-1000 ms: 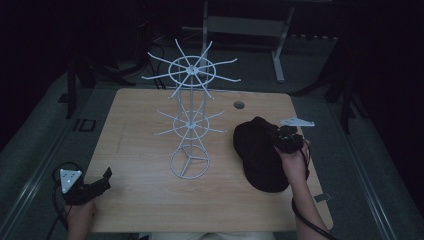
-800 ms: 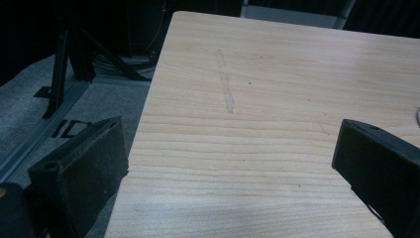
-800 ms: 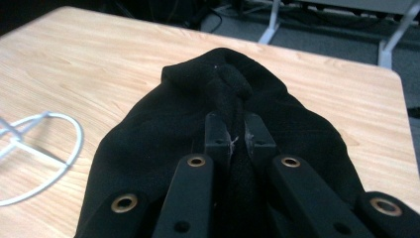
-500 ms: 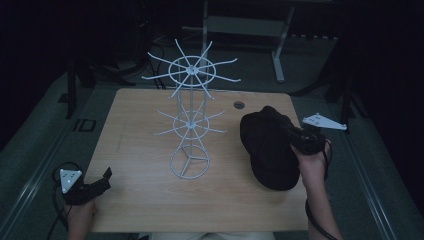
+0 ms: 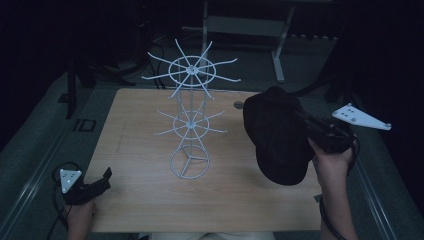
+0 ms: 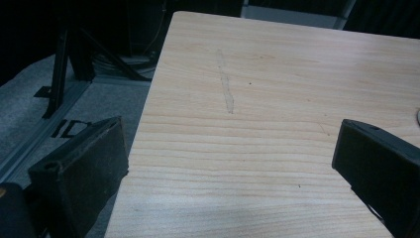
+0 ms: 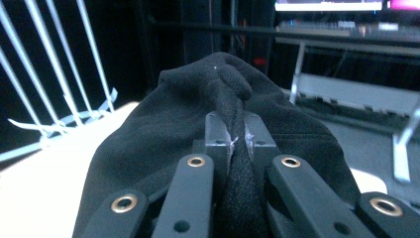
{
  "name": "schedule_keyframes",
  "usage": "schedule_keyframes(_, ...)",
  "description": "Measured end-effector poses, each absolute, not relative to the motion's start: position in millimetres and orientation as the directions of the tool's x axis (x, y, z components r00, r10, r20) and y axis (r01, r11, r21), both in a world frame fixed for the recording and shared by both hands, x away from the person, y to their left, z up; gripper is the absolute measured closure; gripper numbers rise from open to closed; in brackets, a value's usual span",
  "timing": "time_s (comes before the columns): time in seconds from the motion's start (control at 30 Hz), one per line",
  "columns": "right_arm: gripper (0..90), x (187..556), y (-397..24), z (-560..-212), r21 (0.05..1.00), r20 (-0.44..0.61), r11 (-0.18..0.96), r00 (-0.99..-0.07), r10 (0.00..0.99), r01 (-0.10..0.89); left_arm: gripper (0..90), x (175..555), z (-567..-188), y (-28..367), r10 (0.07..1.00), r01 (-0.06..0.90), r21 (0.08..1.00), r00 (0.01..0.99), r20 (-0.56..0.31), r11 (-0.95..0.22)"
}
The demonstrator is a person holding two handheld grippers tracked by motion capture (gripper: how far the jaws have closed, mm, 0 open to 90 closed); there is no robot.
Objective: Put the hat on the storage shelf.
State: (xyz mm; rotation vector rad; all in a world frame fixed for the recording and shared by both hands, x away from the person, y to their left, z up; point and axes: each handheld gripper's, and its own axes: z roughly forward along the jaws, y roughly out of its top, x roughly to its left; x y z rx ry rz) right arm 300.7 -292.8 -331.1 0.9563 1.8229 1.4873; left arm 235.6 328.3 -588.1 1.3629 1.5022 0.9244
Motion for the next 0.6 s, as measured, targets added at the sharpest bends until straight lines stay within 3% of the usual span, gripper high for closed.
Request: schedule_keyframes(0.6, 84.2, 266, -273, -223, 0.994, -0.105, 0.073, -0.594, 0.797, -0.078, 1.4, 236, -588, 328, 0.993, 0.338, 0.934, -0.008, -0.120, 0.115)
